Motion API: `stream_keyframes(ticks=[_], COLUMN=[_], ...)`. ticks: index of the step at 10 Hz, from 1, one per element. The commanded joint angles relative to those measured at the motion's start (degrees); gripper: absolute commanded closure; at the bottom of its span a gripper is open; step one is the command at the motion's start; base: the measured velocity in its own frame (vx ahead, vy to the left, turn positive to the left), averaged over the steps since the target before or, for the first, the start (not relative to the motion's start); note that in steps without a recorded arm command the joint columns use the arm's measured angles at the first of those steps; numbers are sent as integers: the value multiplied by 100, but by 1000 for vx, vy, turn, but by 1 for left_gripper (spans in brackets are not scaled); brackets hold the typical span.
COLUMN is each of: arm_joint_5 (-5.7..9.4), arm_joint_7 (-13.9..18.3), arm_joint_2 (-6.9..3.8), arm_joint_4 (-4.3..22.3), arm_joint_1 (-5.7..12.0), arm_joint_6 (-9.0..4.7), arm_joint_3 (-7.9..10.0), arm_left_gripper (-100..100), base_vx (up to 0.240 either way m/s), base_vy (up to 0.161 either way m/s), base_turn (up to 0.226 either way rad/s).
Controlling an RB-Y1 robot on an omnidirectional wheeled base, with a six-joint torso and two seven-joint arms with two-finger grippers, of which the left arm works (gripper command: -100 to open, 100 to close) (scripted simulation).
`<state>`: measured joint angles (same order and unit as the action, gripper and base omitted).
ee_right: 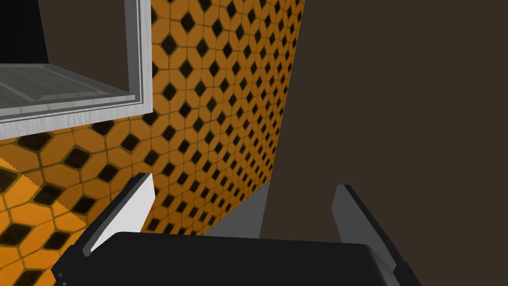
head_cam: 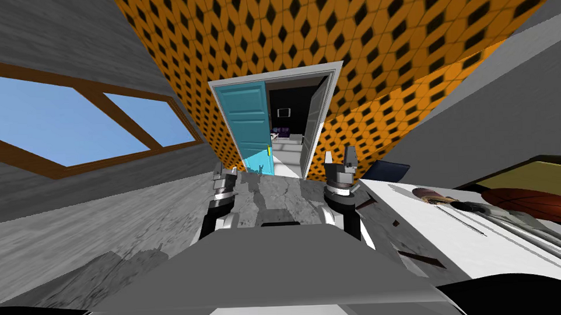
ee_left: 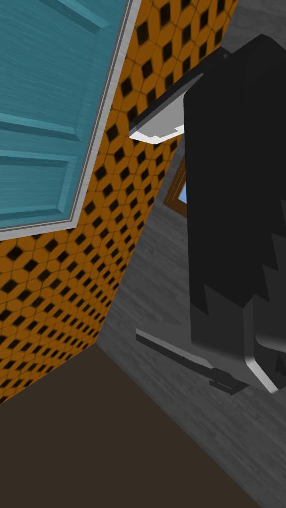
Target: Push the door open
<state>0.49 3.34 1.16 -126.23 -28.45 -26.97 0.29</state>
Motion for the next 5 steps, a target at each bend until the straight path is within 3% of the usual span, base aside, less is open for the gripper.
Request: stream_keyframes(ticks=[1,5], arm_joint_5=[25,83], arm_joint_7=[145,491], arm_joint_2=[-58,-170], arm_joint_4=[150,508], arm_joint_1=[51,173], arm_joint_6=[-32,-108], arm_joint_3=[-54,-182], arm_left_gripper=[-100,-100], base_vx=[129,178], base_vy=[24,33], base_turn=[16,12])
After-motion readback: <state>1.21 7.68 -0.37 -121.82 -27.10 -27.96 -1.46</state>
